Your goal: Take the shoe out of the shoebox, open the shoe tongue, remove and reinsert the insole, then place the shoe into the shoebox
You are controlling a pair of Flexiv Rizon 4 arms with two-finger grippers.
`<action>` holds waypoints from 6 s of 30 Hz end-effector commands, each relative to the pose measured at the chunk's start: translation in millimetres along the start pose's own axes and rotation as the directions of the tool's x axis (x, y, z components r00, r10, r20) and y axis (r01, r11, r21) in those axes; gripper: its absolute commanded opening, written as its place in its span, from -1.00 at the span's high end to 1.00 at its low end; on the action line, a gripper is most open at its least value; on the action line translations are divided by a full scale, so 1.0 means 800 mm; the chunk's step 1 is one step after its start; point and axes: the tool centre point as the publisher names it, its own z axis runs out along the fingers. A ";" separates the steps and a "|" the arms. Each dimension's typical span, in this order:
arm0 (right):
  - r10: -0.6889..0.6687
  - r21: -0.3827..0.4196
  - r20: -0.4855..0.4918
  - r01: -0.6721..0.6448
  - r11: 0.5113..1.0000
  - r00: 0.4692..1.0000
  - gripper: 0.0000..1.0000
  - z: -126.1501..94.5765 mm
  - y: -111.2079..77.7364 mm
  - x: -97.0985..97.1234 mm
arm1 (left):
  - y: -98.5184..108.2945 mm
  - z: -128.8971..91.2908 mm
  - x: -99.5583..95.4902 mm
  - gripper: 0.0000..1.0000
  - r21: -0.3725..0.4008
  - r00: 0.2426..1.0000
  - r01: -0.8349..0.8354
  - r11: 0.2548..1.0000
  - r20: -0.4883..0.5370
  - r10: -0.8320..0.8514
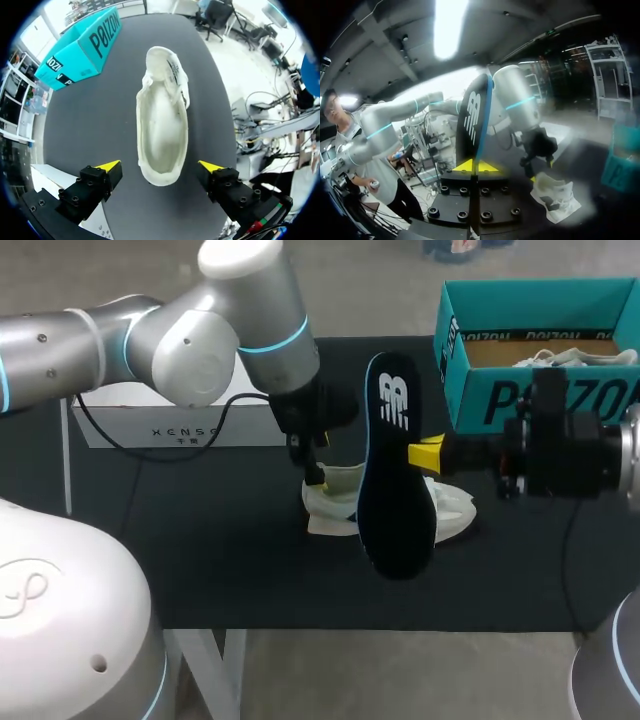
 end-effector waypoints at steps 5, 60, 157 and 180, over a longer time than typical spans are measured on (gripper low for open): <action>0.001 -0.003 0.113 0.000 1.000 0.994 1.00 0.003 0.007 0.033 | -0.008 0.011 -0.005 -1.00 -0.032 1.000 0.005 0.999 -0.001 -0.005; 0.001 -0.003 0.113 0.000 1.000 0.994 1.00 0.003 0.007 0.033 | -0.098 0.088 -0.058 1.00 -0.094 0.800 -0.590 0.802 -0.206 0.564; 0.001 -0.003 0.113 0.000 1.000 0.994 1.00 0.003 0.007 0.033 | -0.105 0.001 -0.151 -1.00 0.089 0.157 -0.981 0.174 -0.168 0.973; 0.305 -0.181 0.158 -0.276 0.944 0.939 1.00 0.010 0.030 -0.027 | -0.131 -0.126 -0.114 -1.00 -0.023 -0.061 -0.998 -0.057 0.245 0.968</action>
